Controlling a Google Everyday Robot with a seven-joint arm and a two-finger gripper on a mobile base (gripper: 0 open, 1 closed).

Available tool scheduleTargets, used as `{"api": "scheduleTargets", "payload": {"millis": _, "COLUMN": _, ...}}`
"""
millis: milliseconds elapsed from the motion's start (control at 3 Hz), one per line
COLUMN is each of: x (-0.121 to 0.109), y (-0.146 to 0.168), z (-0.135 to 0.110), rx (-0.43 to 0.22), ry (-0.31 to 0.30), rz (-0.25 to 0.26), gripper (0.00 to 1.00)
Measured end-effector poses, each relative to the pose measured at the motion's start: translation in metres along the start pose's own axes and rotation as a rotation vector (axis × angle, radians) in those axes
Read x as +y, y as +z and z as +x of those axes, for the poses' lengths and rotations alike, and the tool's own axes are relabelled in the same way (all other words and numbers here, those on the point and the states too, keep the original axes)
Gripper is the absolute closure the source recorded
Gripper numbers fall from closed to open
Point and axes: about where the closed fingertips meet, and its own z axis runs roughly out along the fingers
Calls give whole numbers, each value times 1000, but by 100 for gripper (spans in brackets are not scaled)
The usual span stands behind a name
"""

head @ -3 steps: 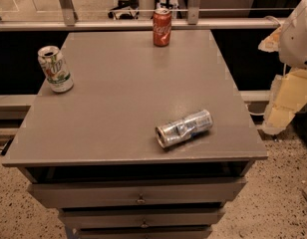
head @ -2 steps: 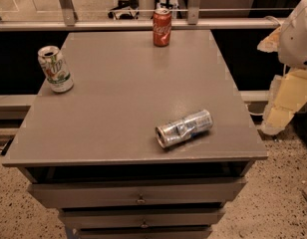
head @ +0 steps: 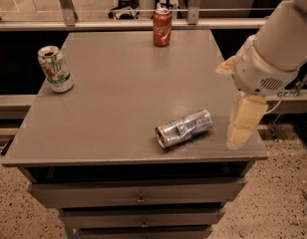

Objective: Move redbull can near 7up can

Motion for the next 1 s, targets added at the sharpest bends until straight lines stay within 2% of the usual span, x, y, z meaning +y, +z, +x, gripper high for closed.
{"api": "scheduleTargets", "payload": {"millis": 333, "x": 3, "y": 43, "z": -18, "rx": -35, "ry": -74, "rz": -29, "gripper": 0}}
{"api": "scheduleTargets", "payload": {"millis": 667, "x": 3, "y": 75, "z": -34, "rx": -57, "ry": -120, "rz": -41, "gripper": 0}}
{"api": "scheduleTargets", "payload": {"millis": 1000, "x": -2, "y": 93, "z": -43, "rx": -52, "ry": -124, "rz": -44, "gripper": 16}}
